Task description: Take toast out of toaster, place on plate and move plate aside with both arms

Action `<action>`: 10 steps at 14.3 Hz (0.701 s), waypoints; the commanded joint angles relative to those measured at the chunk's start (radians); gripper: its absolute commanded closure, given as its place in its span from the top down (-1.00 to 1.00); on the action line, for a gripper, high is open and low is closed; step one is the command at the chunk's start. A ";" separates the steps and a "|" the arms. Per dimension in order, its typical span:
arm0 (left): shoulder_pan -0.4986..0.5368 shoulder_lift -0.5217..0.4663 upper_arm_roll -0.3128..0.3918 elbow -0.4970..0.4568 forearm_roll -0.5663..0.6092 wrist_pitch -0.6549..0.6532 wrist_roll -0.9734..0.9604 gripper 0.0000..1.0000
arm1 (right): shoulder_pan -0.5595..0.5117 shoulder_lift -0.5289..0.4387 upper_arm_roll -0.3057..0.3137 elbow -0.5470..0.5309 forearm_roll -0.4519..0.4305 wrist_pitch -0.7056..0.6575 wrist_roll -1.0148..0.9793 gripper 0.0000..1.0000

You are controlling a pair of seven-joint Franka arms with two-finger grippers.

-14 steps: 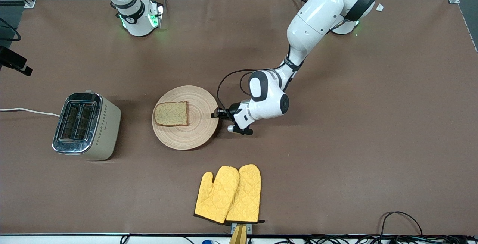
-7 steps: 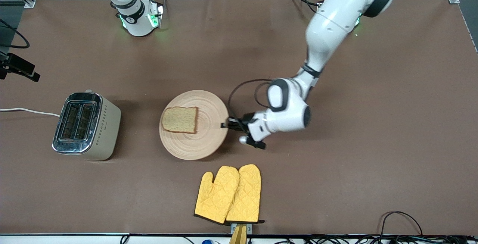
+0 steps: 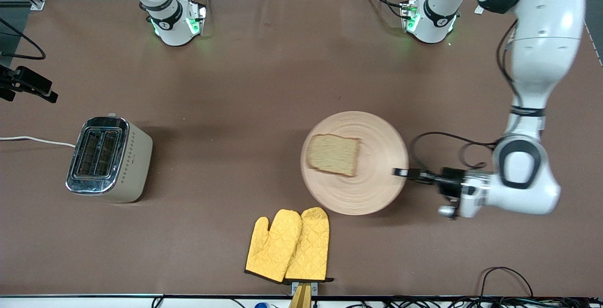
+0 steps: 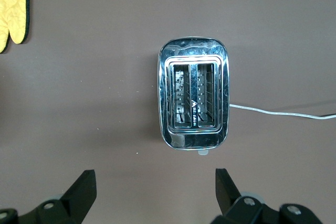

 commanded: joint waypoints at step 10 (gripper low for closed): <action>0.228 0.196 0.127 0.055 0.078 0.010 0.478 -0.99 | -0.009 0.005 -0.001 0.009 -0.015 -0.003 0.008 1.00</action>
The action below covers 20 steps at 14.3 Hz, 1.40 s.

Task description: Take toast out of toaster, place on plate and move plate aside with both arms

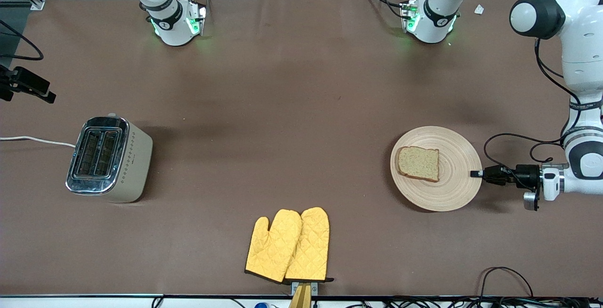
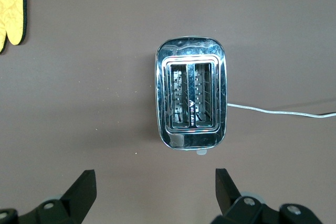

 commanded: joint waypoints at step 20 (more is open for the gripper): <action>-0.552 -0.749 0.031 0.054 0.782 -0.024 -0.889 1.00 | -0.007 0.003 0.005 0.009 -0.012 -0.003 0.008 1.00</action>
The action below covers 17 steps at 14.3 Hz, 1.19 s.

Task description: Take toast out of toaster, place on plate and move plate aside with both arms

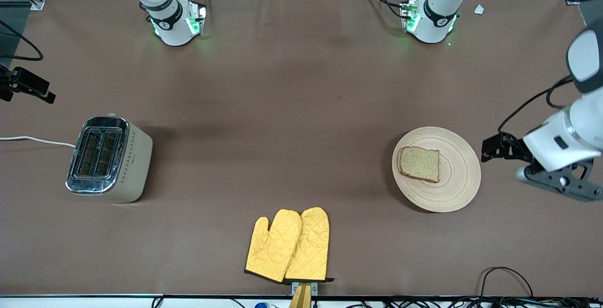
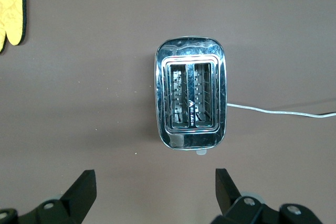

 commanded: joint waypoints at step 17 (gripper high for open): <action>0.011 -0.480 -0.011 -0.597 0.032 0.196 -0.195 1.00 | -0.001 0.002 0.005 0.010 -0.012 -0.003 0.008 1.00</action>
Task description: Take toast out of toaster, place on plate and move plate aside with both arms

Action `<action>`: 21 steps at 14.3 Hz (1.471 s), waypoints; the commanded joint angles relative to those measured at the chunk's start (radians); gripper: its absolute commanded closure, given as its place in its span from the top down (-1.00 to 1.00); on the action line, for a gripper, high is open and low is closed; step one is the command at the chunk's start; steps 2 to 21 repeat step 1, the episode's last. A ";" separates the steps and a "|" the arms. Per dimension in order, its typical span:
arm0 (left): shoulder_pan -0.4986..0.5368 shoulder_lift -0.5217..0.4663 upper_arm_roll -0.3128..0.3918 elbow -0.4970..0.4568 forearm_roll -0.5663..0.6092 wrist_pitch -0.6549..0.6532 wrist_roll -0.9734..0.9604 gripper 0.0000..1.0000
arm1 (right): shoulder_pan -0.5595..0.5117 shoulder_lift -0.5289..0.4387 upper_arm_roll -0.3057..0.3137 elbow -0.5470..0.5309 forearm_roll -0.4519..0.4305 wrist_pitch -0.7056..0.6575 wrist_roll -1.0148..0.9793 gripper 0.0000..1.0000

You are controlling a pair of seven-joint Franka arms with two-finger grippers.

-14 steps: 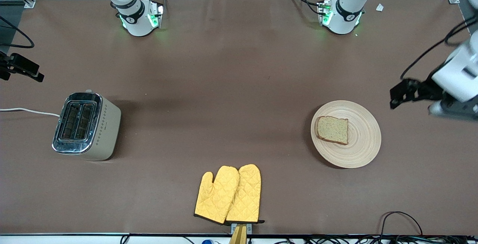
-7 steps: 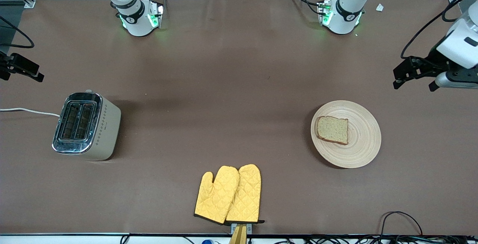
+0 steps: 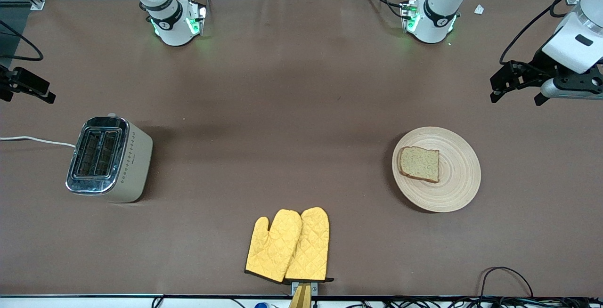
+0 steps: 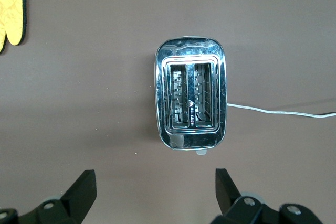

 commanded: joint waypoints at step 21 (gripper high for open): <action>0.002 -0.002 -0.002 0.003 0.025 0.011 -0.010 1.00 | -0.001 0.002 0.005 0.009 -0.012 -0.003 0.008 1.00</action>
